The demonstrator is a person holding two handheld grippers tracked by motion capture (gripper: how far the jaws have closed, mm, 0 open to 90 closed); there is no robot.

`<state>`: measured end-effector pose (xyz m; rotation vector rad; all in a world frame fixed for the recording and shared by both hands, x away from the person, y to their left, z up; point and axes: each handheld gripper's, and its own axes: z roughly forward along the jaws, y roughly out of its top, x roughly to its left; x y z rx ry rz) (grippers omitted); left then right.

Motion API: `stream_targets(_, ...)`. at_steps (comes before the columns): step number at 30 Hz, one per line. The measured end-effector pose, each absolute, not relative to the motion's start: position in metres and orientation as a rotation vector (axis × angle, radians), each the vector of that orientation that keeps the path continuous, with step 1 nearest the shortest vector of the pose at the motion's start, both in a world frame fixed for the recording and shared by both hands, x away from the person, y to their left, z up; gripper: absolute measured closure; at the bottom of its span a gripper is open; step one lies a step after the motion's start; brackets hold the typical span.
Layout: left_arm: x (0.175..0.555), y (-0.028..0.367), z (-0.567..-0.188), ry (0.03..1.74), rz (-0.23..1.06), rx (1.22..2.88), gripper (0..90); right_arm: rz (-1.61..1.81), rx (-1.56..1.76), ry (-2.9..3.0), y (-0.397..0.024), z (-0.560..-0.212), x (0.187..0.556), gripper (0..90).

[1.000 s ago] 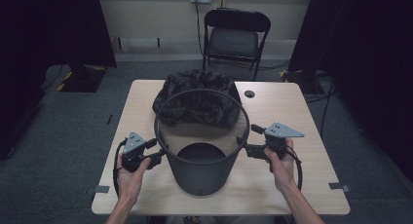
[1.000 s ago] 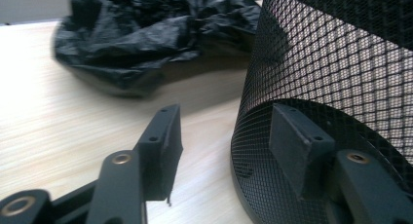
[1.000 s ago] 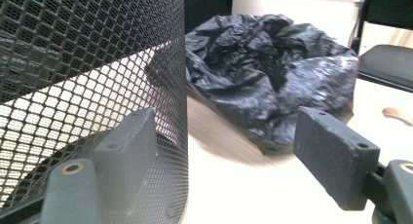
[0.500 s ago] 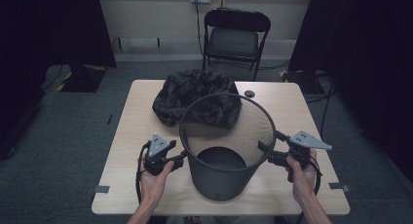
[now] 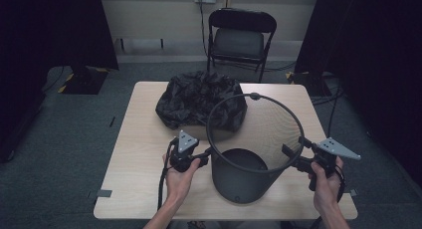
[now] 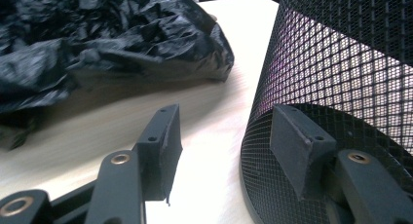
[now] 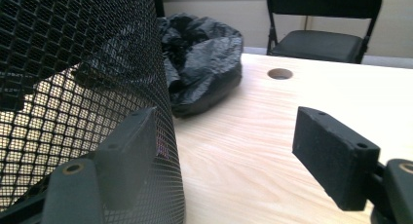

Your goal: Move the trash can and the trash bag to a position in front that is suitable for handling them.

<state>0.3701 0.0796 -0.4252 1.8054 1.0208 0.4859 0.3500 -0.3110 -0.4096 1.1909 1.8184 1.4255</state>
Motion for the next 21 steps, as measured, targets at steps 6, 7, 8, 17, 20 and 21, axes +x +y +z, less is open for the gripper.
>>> stream_targets(6,0.378,0.064,-0.425,1.007,0.47,1.816,43.8,1.389,1.205,1.802,-0.327,-0.408,0.35,23.3)
stream_targets(7,0.379,0.061,-0.426,1.008,0.464,1.812,43.7,1.385,1.204,1.799,-0.329,-0.407,0.351,23.3)
stream_targets(8,0.38,0.06,-0.426,1.0,0.464,1.814,43.7,1.382,1.206,1.794,-0.331,-0.407,0.351,23.3)
stream_targets(17,0.382,0.065,-0.427,0.971,0.444,1.815,28.9,1.351,1.226,1.779,-0.336,-0.406,0.351,20.1)
stream_targets(20,0.38,0.073,-0.43,0.967,0.438,1.822,25.8,1.348,1.233,1.783,-0.336,-0.406,0.351,17.4)
stream_targets(21,0.379,0.075,-0.431,0.959,0.434,1.821,25.4,1.346,1.242,1.786,-0.337,-0.407,0.351,15.9)
